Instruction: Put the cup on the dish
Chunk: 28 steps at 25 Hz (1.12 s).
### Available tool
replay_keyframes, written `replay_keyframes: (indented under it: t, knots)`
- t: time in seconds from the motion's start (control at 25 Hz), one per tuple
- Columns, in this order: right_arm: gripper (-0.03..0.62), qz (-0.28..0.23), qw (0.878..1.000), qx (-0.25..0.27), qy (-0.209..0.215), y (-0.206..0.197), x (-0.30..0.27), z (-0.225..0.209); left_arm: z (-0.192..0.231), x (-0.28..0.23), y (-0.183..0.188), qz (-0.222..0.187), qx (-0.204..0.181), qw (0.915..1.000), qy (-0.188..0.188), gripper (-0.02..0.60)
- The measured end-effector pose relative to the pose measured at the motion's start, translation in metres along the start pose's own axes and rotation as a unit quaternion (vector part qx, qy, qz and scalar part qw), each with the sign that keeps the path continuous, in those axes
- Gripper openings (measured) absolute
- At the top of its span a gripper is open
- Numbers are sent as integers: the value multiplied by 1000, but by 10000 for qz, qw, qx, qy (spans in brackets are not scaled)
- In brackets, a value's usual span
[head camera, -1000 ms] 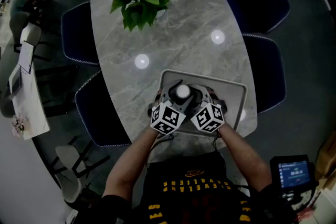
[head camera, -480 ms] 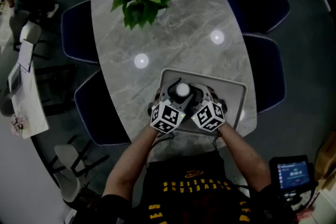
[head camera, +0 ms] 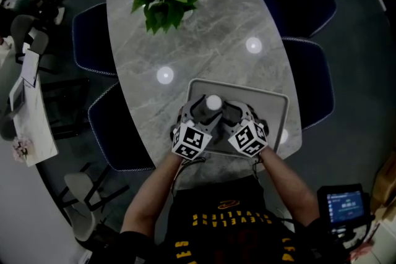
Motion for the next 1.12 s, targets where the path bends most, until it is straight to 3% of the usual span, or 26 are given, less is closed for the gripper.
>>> replay_keyframes:
  t: [0.16,0.52,0.72,0.84,0.88,0.96,1.12]
  knots:
    - [229,-35,9998,-169,-106,1,10,6,-3,16,-6,32,91,9999,45,302]
    - [227,-390,9914,-1128,-535,11,53,37,-33,77,-3,-150,284,9995,-20,302]
    - [227,-855,9837,-1305,-895,25,77,42,-46,98,3,-343,264,9991,-35,300]
    - [204,-1156,9781,-1421,-992,34,87,45,-49,110,12,-602,341,9976,4,262]
    - [113,-1246,9762,-1450,-1026,37,91,46,-50,115,14,-686,381,9969,23,238]
    - [69,-1401,9722,-1533,-1085,42,98,47,-53,124,20,-840,455,9954,87,186]
    - [6,-1713,9621,-1810,-1105,53,111,50,-58,142,27,-1171,603,9908,320,16]
Point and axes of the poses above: the fingertips, and each gripper's own axes: x backward along the fingers, z to its left, y out of its top, the point moved 7 cm from there along x, backward along the fingers, and after that the axes turned 6 degrees about x, right-handed, at the moved point
